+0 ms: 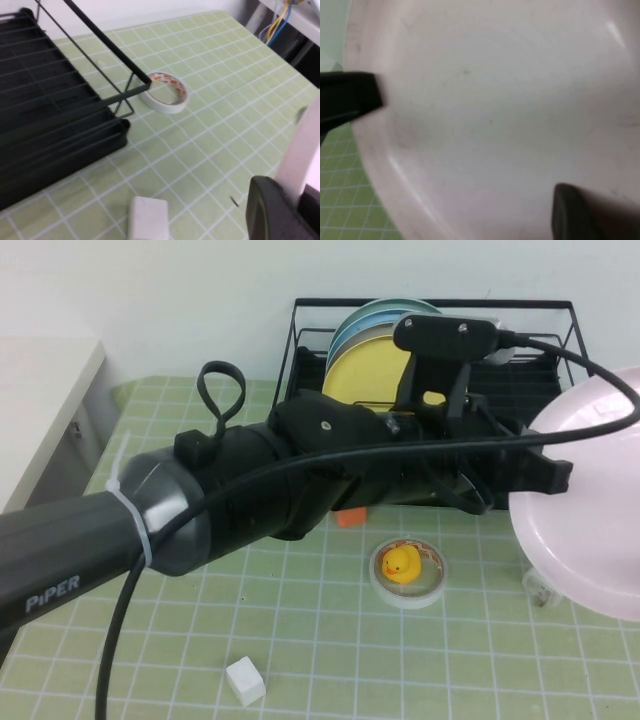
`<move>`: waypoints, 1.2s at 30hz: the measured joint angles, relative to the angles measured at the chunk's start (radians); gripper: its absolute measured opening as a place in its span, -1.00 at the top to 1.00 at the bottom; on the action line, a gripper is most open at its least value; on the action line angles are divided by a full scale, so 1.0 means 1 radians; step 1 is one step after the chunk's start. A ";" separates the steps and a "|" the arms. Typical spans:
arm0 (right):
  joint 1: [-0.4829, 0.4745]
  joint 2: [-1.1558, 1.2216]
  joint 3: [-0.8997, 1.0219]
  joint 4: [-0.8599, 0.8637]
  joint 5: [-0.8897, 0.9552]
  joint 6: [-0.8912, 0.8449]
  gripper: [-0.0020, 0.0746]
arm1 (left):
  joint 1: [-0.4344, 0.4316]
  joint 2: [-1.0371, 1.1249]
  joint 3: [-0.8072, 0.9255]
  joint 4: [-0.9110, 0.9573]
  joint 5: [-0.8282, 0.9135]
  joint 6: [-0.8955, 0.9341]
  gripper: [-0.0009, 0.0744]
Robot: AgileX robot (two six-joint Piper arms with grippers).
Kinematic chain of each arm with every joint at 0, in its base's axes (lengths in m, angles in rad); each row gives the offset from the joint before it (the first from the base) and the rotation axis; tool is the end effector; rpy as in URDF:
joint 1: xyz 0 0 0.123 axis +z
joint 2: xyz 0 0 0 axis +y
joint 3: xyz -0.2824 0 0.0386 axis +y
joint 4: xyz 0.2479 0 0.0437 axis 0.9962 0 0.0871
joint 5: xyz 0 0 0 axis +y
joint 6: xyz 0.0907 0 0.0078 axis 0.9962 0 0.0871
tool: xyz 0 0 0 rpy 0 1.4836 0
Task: Place plate on rack
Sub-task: Hand over the plate, then place the plate on the rack
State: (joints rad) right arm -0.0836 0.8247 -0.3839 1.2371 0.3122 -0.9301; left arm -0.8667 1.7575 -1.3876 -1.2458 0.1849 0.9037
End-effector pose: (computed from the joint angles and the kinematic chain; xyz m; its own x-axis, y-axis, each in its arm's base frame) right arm 0.1592 0.0133 0.2517 -0.4744 0.3156 -0.8218 -0.0450 0.9236 0.3807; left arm 0.2608 -0.3318 0.3143 -0.4883 0.0721 -0.8697 0.7368 0.5681 -0.3665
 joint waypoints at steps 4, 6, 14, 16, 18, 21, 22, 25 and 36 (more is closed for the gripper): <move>0.002 -0.002 -0.009 0.004 0.025 -0.015 0.60 | 0.007 0.002 0.002 0.004 -0.009 0.019 0.88; 0.002 -0.002 -0.009 0.011 0.037 -0.019 0.63 | 0.007 0.002 0.002 0.004 -0.005 0.033 0.67; 0.007 0.000 -0.014 0.157 0.032 -0.225 0.69 | 0.007 -0.021 0.002 0.125 0.038 0.065 -0.57; 0.007 0.000 -0.028 0.207 0.028 -0.326 0.69 | 0.007 -0.058 0.004 0.214 0.059 0.061 -0.61; 0.007 0.000 -0.047 0.245 0.014 -0.406 0.69 | 0.014 -0.118 0.004 0.308 0.097 0.030 -0.56; 0.007 0.013 -0.089 0.278 0.007 -0.518 0.69 | 0.041 -0.226 0.004 0.441 0.174 -0.066 -0.33; 0.007 0.020 -0.108 0.283 0.007 -0.559 0.69 | 0.054 -0.259 0.004 0.485 0.204 -0.122 -0.24; 0.007 0.056 -0.169 0.288 0.022 -0.667 0.69 | 0.118 -0.375 0.004 0.666 0.308 -0.295 0.13; 0.046 0.351 -0.510 0.227 0.202 -0.807 0.69 | 0.285 -0.618 0.004 1.283 0.790 -0.897 0.96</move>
State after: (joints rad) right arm -0.0380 1.1757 -0.8939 1.4639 0.5140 -1.7370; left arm -0.5818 1.1390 -1.3838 0.0369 0.9749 0.0064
